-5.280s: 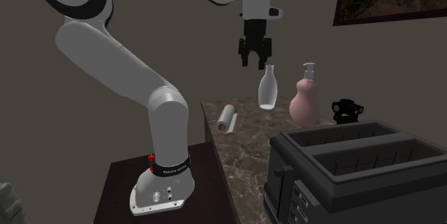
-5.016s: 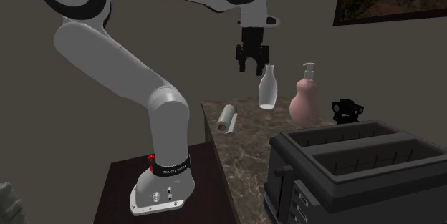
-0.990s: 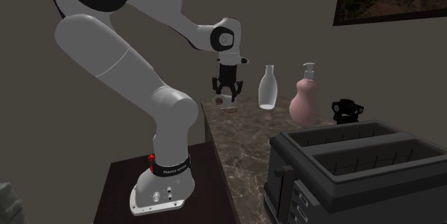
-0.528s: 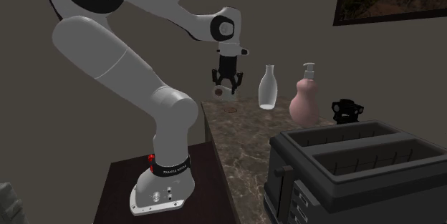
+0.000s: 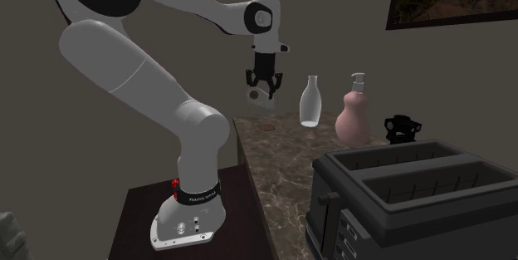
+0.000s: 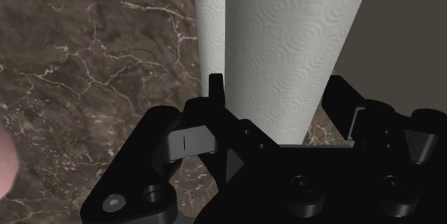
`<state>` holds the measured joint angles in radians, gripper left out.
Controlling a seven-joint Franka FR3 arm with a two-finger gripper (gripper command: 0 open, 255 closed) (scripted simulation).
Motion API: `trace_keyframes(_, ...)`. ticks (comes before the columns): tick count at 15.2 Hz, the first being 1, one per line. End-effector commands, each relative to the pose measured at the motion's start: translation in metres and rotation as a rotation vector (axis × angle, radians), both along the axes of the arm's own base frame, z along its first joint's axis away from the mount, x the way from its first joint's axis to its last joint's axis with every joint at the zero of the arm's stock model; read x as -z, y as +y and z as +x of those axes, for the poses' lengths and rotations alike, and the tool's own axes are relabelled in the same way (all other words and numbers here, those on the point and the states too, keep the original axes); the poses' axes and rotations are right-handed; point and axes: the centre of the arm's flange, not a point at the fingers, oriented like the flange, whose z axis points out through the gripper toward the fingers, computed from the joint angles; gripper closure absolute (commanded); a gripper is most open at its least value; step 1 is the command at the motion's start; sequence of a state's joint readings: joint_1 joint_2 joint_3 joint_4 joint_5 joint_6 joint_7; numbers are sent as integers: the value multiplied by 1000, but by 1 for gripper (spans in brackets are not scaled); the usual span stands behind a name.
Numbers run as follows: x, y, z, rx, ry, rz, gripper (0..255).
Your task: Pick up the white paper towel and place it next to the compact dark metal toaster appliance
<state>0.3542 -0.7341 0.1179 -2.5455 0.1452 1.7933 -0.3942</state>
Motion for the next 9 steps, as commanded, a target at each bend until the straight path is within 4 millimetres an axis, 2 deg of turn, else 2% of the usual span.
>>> trace_keyframes(1, -11, 0, -1, 0, 0, 0, 255)
trace_keyframes(9, -54, 0, -1, 0, 0, 0, 255)
